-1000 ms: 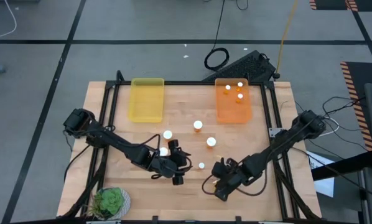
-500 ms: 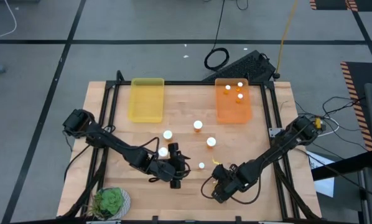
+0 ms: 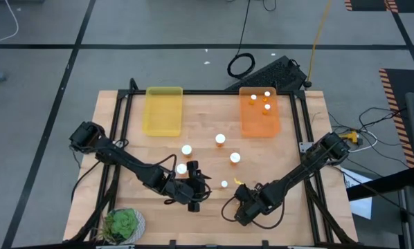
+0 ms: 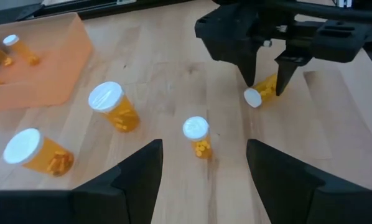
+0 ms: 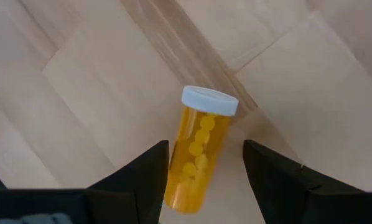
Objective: Pick and place medicine bottles into bin by pill shape (circle, oval)
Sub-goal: Put the small orange pill bottle into the orange bin
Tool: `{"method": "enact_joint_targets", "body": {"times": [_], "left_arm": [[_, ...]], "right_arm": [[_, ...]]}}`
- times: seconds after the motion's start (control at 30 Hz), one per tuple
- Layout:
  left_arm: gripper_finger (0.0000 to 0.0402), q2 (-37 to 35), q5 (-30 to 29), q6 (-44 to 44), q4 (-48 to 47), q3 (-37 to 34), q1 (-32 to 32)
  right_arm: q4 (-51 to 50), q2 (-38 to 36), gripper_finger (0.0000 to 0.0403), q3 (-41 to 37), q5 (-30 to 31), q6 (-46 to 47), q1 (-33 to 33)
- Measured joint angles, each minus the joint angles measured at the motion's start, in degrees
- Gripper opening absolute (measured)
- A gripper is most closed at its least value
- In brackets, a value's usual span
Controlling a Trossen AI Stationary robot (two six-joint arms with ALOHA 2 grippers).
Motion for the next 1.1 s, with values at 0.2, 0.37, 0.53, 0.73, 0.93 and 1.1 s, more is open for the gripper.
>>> {"method": "enact_joint_targets", "body": {"times": [0.2, 0.37, 0.53, 0.73, 0.93, 1.1], "left_arm": [[0.0237, 0.00, -0.03, -0.02, 0.00, 0.00, 0.35], [0.0237, 0.00, -0.03, -0.02, 0.00, 0.00, 0.38], [0.0237, 0.00, -0.03, -0.02, -0.31, 0.00, 0.38], [0.0237, 0.00, -0.03, -0.04, -1.02, 0.00, 0.38], [0.0237, -0.03, -0.12, 0.25, -0.69, 0.00, 0.67], [0.0237, -0.74, -0.55, 0.81, 1.40, 0.00, 1.56]], "right_arm": [[-0.39, 0.42, 0.0162, 0.03, -0.15, -2.15, -0.77], [-0.81, 0.45, 0.0117, 0.01, -0.22, -4.23, -1.29], [-0.12, 0.16, 0.0094, -0.01, -0.08, -7.02, -1.42], [3.73, -2.73, 0.0099, -0.05, 1.27, -12.50, -1.73], [6.92, -8.48, 0.0102, -0.05, 4.24, -24.01, -2.25], [7.24, -14.89, 0.0102, -0.05, 10.78, -37.33, -2.70]]}}
